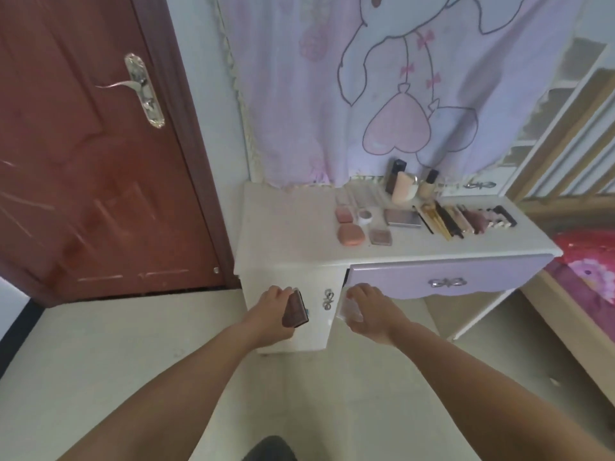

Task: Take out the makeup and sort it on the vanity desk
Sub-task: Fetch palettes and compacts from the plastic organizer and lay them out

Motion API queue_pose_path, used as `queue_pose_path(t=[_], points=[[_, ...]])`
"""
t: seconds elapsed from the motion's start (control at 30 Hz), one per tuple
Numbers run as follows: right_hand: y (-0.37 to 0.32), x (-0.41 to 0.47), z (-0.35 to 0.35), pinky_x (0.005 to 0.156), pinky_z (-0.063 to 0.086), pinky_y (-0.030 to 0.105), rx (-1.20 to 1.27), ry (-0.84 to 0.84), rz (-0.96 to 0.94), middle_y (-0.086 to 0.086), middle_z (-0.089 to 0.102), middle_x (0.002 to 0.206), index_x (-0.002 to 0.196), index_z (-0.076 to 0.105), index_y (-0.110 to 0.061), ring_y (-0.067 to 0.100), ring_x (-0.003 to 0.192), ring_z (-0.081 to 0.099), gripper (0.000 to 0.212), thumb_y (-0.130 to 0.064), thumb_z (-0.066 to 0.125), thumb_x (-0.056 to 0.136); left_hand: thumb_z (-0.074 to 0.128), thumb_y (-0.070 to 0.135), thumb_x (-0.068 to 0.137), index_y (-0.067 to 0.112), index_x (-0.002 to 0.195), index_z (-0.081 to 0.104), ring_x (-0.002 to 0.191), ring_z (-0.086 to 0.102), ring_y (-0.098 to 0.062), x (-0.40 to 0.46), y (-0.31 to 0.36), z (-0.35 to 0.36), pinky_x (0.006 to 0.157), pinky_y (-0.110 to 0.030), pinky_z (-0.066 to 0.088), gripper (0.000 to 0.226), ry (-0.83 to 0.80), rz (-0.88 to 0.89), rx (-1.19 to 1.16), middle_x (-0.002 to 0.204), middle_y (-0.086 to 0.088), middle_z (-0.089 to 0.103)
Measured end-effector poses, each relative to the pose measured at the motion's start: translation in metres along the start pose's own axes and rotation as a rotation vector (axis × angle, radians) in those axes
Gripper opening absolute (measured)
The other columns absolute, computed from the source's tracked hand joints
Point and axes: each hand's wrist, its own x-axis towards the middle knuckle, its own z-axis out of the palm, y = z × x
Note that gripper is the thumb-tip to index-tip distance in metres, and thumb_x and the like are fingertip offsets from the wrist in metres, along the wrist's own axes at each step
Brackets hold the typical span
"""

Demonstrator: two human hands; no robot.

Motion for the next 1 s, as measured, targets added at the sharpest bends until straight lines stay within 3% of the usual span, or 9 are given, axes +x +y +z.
queue_pose_path(t=[0.17, 0.47, 0.8, 1.0], points=[[0.031, 0.11, -0.023, 0.094, 0.042, 0.037, -0.004, -0.021, -0.066, 0.007, 0.042, 0.134, 0.129, 0.041, -0.013, 0.029, 0.118, 0.044, 0.055, -0.035, 0.061, 0.083, 0.066, 0.032, 0.078, 0.014, 0.145, 0.021, 0.122, 0.036, -0.026, 0.109, -0.024, -0.028, 0.101, -0.036, 0.038, 0.082, -0.021, -0.034, 0.001, 0.131, -0.008, 0.032], [0.069, 0.294, -0.062, 0.088, 0.039, 0.033, 0.022, -0.035, -0.025, 0.006, 0.039, 0.138, 0.13, 0.04, -0.015, 0.029, 0.124, 0.041, 0.054, -0.033, 0.06, 0.084, 0.064, 0.031, 0.079, 0.012, 0.146, 0.019, 0.125, 0.033, -0.029, 0.286, -0.054, -0.076, 0.102, -0.036, 0.037, 0.083, -0.095, -0.025, 0.068, 0.134, -0.011, 0.03], [0.09, 0.444, -0.075, 0.098, 0.039, 0.039, -0.073, -0.13, -0.155, 0.01, 0.044, 0.133, 0.129, 0.041, -0.011, 0.03, 0.124, 0.042, 0.05, -0.031, 0.055, 0.086, 0.065, 0.027, 0.075, 0.014, 0.143, 0.021, 0.123, 0.034, -0.029, 0.405, -0.078, -0.1, 0.099, -0.037, 0.04, 0.082, -0.054, -0.115, 0.159, 0.136, -0.01, 0.029], [0.096, 0.472, -0.06, 0.1, 0.035, 0.037, -0.134, -0.215, -0.252, 0.01, 0.044, 0.13, 0.125, 0.042, -0.012, 0.029, 0.12, 0.043, 0.047, -0.027, 0.058, 0.083, 0.067, 0.024, 0.072, 0.017, 0.141, 0.023, 0.126, 0.031, -0.03, 0.436, -0.09, -0.096, 0.1, -0.038, 0.039, 0.082, -0.108, -0.147, 0.171, 0.134, -0.01, 0.03]])
